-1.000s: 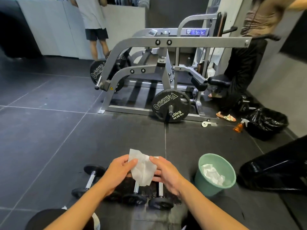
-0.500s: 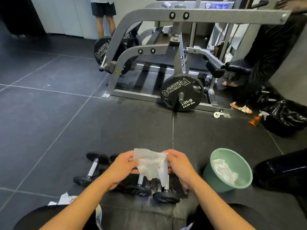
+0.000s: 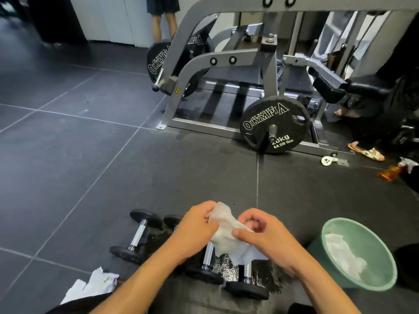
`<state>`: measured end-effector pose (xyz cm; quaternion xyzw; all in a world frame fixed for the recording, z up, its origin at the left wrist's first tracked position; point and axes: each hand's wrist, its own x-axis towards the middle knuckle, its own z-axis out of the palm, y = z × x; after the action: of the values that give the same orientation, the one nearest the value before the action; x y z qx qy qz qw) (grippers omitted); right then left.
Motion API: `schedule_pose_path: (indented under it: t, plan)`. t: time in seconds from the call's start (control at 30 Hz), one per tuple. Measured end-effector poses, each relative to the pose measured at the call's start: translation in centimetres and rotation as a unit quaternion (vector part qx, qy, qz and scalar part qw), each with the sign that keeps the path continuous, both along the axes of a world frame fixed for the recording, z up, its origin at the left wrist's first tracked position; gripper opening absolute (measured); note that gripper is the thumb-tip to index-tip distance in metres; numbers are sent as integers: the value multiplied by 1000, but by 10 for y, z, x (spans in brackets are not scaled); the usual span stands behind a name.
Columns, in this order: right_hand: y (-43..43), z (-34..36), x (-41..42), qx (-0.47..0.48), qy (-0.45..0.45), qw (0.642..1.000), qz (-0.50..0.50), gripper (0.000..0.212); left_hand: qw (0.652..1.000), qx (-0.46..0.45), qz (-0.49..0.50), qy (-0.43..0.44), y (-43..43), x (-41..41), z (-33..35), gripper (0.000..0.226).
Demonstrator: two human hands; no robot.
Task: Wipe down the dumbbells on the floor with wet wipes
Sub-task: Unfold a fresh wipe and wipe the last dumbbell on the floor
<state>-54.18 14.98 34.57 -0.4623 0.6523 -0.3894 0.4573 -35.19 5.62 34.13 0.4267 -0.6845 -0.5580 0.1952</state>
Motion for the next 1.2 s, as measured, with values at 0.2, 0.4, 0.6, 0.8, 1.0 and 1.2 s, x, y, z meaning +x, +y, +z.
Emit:
schedule_pose_path:
  t: [0.2,0.4,0.6,0.8,1.0,1.2]
  plan:
    - [5,3,0,26,-55,998,12,13,998,-50,-26,-26,6,-4,7,47]
    - [7,8,-2,-12,-76,997,-15,13,988,-129,-2,-89,-3,2,-5,31]
    - [3,10,1,1,-142,988,-59,17,995,-35,64,-63,-1,3,-6,11]
    - [1,8,4,32,-296,948,-110,13,988,148,34,15,6,0,6,13]
    - [2,12,2,17,-316,937,-151,18,971,174,132,92,-6,3,11,20]
    - [-1,22,4,-14,-375,910,-177,16,912,375,76,147,0,-3,3,73]
